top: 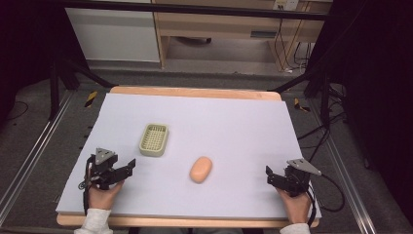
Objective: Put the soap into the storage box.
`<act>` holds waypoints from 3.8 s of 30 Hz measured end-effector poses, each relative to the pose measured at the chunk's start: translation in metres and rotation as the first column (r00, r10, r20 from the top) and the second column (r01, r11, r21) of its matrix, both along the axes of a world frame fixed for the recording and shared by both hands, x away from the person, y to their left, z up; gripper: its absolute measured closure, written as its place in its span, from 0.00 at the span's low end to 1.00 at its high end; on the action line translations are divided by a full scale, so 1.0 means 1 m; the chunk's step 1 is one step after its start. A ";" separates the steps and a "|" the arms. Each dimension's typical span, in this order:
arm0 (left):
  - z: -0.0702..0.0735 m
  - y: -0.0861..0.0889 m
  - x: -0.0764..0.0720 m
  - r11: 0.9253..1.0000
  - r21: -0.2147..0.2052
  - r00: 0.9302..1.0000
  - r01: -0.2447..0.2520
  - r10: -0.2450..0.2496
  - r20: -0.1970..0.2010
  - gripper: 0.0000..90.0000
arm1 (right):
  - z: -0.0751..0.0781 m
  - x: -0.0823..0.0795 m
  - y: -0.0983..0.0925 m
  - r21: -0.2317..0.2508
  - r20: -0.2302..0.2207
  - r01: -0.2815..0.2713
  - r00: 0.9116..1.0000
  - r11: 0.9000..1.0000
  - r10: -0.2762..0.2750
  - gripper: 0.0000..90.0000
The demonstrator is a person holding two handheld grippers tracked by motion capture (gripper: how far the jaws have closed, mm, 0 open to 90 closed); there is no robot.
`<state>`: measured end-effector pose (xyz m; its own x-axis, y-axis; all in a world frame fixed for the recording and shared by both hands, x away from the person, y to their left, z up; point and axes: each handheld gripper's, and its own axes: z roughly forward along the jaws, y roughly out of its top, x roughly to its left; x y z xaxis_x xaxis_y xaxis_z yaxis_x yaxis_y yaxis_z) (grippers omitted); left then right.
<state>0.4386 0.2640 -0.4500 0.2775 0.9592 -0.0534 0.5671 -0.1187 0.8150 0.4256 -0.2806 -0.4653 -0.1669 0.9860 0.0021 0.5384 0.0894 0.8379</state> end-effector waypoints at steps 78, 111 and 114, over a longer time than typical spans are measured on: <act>0.037 -0.117 0.001 0.957 0.048 0.958 0.285 -0.287 0.024 0.23 | 0.001 -0.001 0.006 0.004 -0.011 -0.002 1.000 1.000 0.002 0.10; 0.035 -0.161 0.010 0.934 0.061 0.936 0.352 -0.352 -0.015 0.22 | 0.002 -0.002 0.004 0.014 -0.009 -0.002 1.000 1.000 0.002 0.10; 0.033 -0.165 0.010 0.931 0.064 0.933 0.359 -0.358 -0.024 0.22 | 0.002 -0.003 0.004 0.015 -0.010 -0.002 1.000 1.000 0.003 0.10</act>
<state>0.4487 0.0987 -0.4171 0.6034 0.7974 0.0012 0.4864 -0.3693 0.7919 0.4231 -0.2762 -0.4629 -0.1693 0.9854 0.0188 0.5463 0.0779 0.8340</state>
